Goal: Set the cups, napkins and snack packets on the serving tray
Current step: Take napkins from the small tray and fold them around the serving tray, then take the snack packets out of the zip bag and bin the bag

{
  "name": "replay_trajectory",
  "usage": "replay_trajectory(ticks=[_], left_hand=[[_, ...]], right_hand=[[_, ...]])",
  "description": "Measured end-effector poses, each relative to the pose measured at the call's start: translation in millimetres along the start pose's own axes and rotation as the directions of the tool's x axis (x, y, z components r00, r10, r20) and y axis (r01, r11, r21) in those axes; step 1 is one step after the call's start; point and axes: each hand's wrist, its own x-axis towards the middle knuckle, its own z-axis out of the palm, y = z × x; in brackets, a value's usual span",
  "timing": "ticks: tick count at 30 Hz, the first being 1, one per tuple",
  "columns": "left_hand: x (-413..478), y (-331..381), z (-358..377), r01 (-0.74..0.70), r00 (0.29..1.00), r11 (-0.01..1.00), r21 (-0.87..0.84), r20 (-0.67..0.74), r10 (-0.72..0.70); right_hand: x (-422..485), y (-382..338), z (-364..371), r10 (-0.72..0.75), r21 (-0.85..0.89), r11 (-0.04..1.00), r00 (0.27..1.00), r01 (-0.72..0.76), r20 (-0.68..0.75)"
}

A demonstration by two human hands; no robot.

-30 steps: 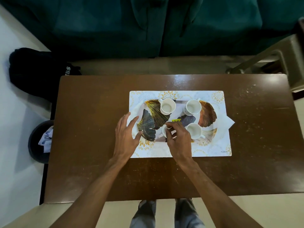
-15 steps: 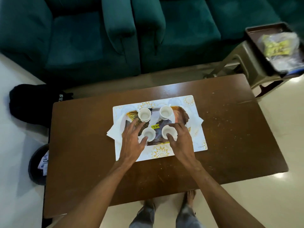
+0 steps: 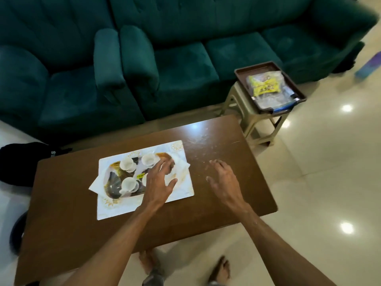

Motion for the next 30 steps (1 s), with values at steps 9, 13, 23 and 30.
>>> replay_trajectory(ticks=[9, 13, 23, 30], left_hand=[[18, 177, 57, -0.084, 0.994, 0.996, -0.018, 0.069, 0.085], [55, 230, 94, -0.122, 0.986, 0.992, -0.036, 0.113, 0.125], [187, 344, 186, -0.069, 0.988, 0.985, -0.160, 0.129, 0.090], [268, 403, 218, 0.057, 0.992, 0.977, -0.206, 0.126, -0.031]], right_hand=[[13, 77, -173, -0.001, -0.030, 1.000, 0.998, -0.001, -0.064], [40, 114, -222, -0.003, -0.049, 0.999, 0.995, -0.002, -0.103], [176, 245, -307, 0.010, -0.123, 0.992, 1.000, -0.010, -0.001], [282, 283, -351, 0.000, -0.064, 0.998, 0.998, 0.005, 0.066]])
